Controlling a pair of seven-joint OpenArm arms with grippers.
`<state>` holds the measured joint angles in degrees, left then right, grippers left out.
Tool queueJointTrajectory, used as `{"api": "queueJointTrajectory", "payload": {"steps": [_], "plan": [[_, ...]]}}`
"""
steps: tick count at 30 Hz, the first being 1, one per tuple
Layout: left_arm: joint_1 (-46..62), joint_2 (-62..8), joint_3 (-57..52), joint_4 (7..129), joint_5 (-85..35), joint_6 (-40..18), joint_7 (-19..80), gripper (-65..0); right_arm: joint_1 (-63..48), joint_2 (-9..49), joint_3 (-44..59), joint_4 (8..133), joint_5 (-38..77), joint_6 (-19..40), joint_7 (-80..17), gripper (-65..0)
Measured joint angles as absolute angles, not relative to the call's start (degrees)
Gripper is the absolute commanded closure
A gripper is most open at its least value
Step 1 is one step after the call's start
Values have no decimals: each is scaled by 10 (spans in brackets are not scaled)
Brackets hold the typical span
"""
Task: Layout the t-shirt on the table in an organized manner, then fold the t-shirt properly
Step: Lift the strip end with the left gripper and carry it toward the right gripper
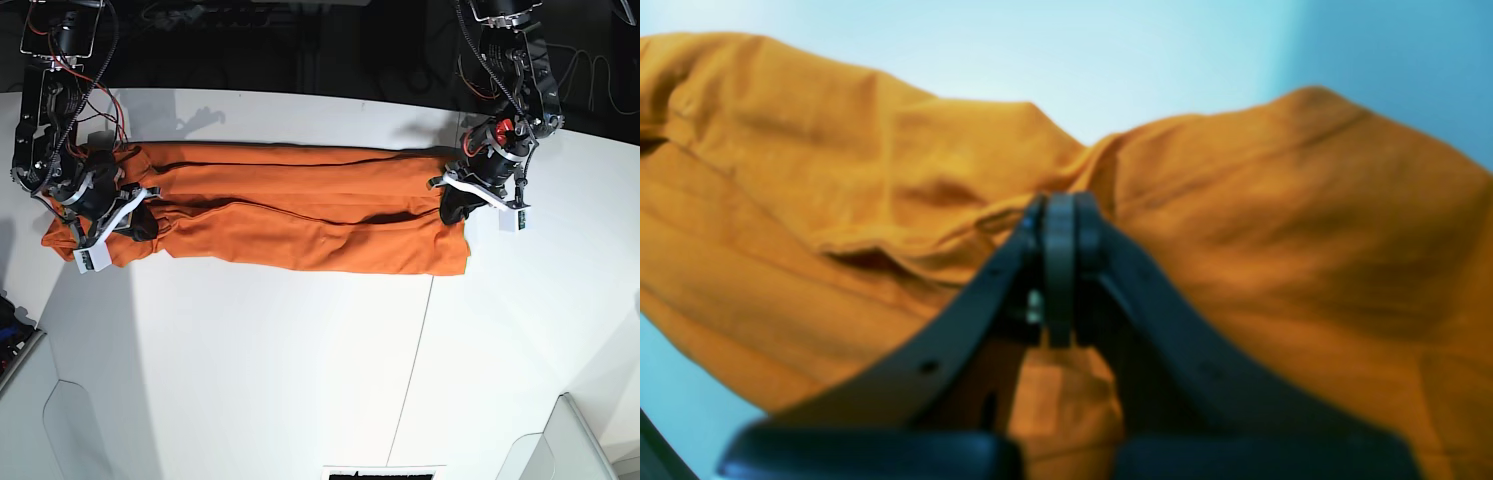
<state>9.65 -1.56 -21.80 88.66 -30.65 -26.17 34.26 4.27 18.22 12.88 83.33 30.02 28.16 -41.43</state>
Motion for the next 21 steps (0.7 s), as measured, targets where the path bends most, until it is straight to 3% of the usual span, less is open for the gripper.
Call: {"api": "queueJointTrajectory", "payload": {"steps": [13,21], "plan": [[48,-47,-255,912,-277,-279,406,0,40,182,129,833,304,282,-415,0],[48,-48,-146,1007,-294,-296,428,0,40,182,129,833,304,282,-414,0]]}}
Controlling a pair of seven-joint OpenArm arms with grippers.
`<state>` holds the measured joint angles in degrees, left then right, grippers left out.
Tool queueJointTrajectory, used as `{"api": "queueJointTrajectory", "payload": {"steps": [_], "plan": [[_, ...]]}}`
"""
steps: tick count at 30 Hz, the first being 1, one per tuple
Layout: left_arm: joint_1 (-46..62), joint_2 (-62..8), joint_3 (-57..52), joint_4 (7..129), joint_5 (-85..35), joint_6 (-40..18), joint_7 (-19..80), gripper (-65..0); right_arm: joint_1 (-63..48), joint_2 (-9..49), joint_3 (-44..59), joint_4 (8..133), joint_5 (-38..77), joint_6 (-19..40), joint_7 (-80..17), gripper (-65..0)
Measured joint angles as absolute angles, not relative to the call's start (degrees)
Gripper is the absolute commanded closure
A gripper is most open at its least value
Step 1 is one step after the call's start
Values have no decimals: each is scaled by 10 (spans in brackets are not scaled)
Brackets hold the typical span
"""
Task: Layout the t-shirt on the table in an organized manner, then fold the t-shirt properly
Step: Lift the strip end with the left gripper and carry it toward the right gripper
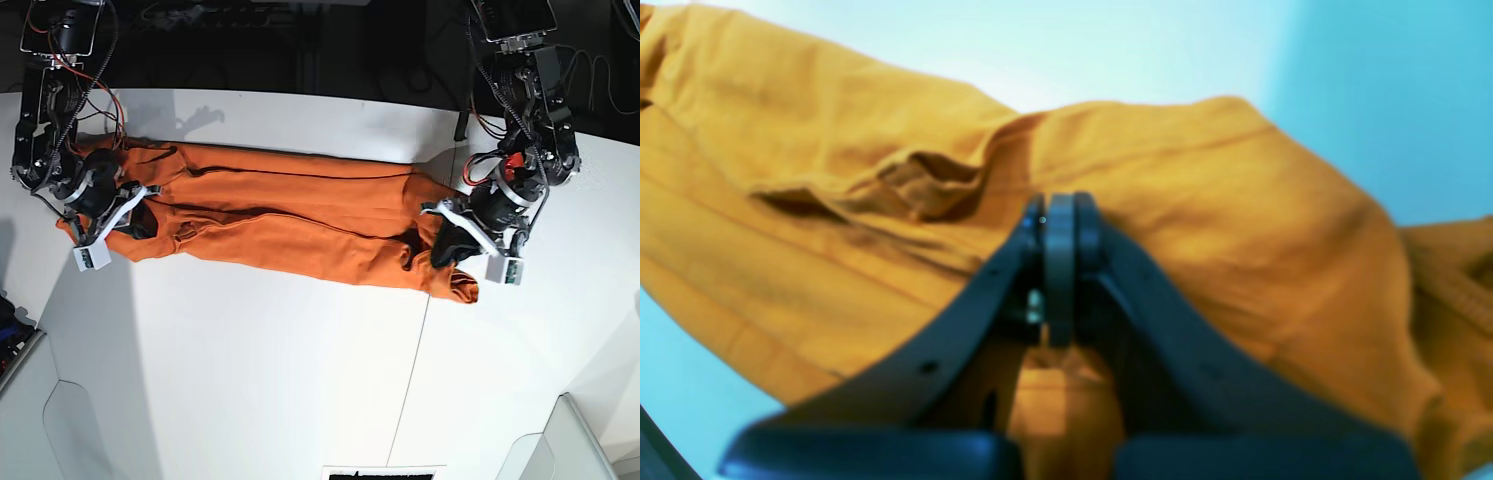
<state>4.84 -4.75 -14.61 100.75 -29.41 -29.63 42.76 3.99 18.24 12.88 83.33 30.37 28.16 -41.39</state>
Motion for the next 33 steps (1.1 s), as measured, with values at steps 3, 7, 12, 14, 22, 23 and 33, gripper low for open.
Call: {"api": "queueJointTrajectory", "payload": {"steps": [3,7,12,14,22,23,33], "plan": [[49,-44,-86,1027,-283,-296,437,0,40,182,129,833,302,282,-414,0],[42,-23,-3,1028,-241,-294,437,0,40,181,129,833,300,282,-414,0],[39,11,81,1018,-163,-287,397,0,40,181,129,833,301,282,-413,0],[36,18,95,991,-134,-286,373,0,40,181,129,833,300,282,-413,0],[19,17,133,899,-148,-283,372,-173,40,181,129,833,302,282,-403,0],[19,17,140,899,-154,-283,370,-239,40,181,129,833,302,282,-400,0],[6,40,149,899,-256,-305,397,-337,55,179,249,834,300,236,-396,-259]]}}
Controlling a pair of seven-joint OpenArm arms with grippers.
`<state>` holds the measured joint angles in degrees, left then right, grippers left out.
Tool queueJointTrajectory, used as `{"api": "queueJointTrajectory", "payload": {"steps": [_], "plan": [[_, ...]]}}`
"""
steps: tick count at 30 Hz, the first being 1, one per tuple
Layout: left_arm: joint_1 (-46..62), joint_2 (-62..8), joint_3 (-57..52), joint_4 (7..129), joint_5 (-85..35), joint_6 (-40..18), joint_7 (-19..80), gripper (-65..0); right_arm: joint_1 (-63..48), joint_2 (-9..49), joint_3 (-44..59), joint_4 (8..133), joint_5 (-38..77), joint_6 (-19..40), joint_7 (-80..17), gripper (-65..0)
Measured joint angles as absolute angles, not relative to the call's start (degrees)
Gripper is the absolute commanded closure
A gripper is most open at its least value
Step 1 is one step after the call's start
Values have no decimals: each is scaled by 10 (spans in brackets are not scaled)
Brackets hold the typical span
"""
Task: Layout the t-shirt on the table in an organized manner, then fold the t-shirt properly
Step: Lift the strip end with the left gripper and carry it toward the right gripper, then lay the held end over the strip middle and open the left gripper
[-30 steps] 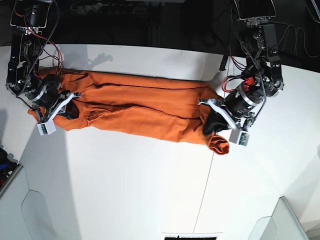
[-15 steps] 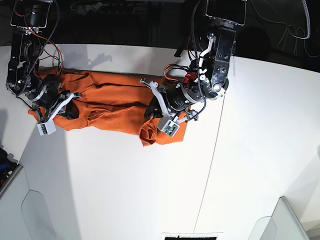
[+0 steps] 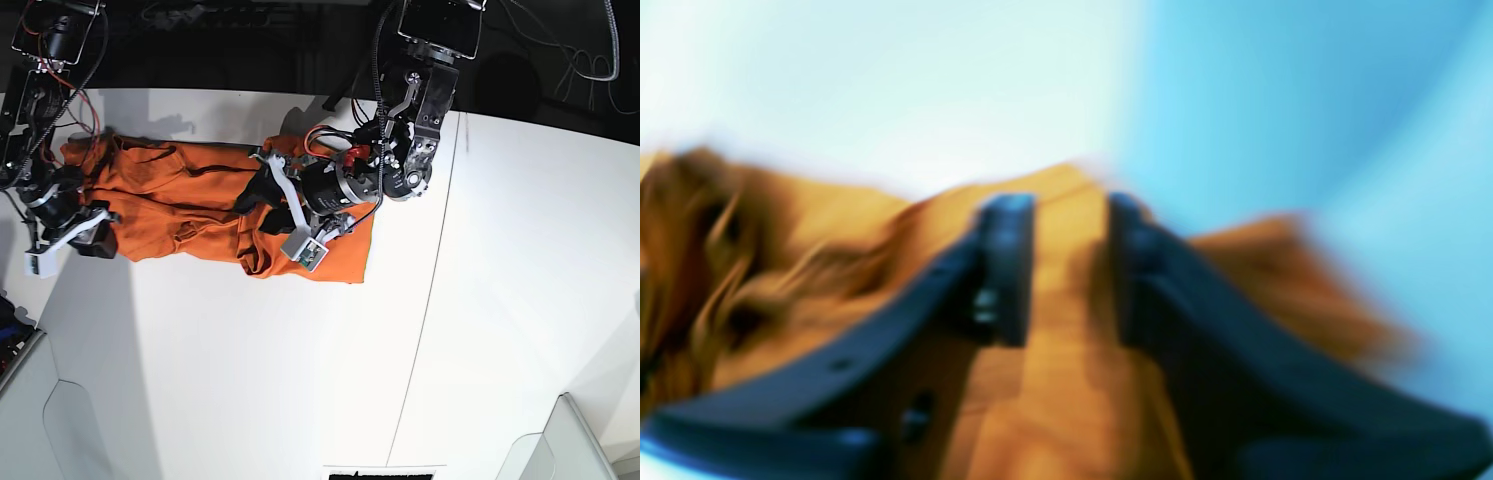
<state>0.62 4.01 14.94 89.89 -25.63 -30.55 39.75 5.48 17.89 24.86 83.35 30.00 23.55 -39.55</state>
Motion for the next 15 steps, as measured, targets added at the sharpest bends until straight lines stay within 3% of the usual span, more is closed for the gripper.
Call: {"api": "queueJointTrajectory", "payload": {"steps": [5,11,15], "plan": [[6,70,150,899,-282,-329,399,-337,58,192,335,834,302,232,-406,-336],[6,72,149,899,-306,-333,401,-337,17,211,319,820,328,245,-416,-430],[6,73,149,899,-316,-335,400,-337,-13,208,302,801,362,258,-425,-437]]}}
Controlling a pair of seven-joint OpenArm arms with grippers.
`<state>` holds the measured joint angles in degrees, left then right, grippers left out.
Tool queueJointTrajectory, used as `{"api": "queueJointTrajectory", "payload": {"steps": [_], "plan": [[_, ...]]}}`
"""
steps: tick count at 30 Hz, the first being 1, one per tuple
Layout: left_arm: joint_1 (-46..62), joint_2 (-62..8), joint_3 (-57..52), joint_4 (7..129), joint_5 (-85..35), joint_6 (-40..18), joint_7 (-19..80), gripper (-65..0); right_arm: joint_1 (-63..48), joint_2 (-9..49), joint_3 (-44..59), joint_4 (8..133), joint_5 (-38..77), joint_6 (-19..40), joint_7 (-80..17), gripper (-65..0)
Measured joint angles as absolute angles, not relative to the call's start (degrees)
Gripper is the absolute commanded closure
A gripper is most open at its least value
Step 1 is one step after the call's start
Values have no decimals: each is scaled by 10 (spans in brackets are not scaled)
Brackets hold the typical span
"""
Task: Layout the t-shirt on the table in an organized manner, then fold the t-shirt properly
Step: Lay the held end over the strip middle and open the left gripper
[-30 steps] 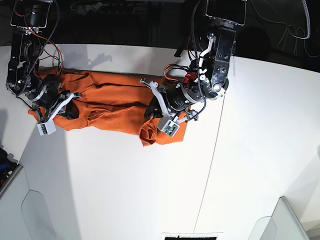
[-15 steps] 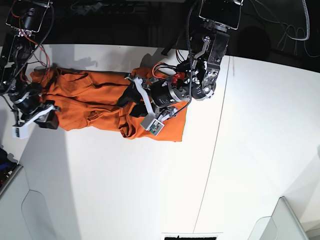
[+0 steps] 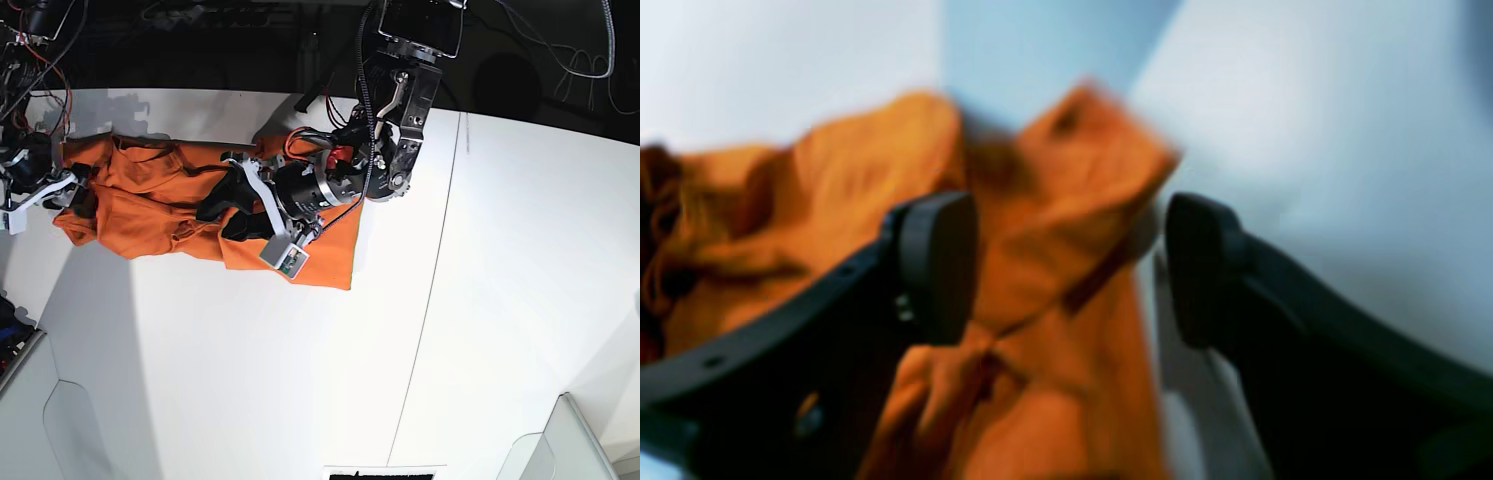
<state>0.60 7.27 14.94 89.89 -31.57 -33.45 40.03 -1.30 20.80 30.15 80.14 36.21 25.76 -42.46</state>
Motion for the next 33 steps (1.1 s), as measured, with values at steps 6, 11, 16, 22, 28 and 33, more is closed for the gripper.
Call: {"api": "queueJointTrajectory", "payload": {"steps": [6,11,16,22,28,33], "plan": [[6,73,149,899,-316,-361,435,-337,-19,189,271,793,370,266,-415,-437],[10,73,149,899,-316,-391,450,-389,-16,180,238,793,377,271,-405,-437],[12,73,149,899,-249,-391,450,-442,-16,180,235,793,377,272,-402,-437],[10,71,149,899,-159,-393,448,-442,-16,180,235,793,377,272,-401,-437],[11,71,149,913,-173,-347,463,-442,-16,180,235,793,375,272,-394,-436],[11,71,147,954,-190,-347,462,-442,-16,180,235,793,375,272,-396,-288]]}}
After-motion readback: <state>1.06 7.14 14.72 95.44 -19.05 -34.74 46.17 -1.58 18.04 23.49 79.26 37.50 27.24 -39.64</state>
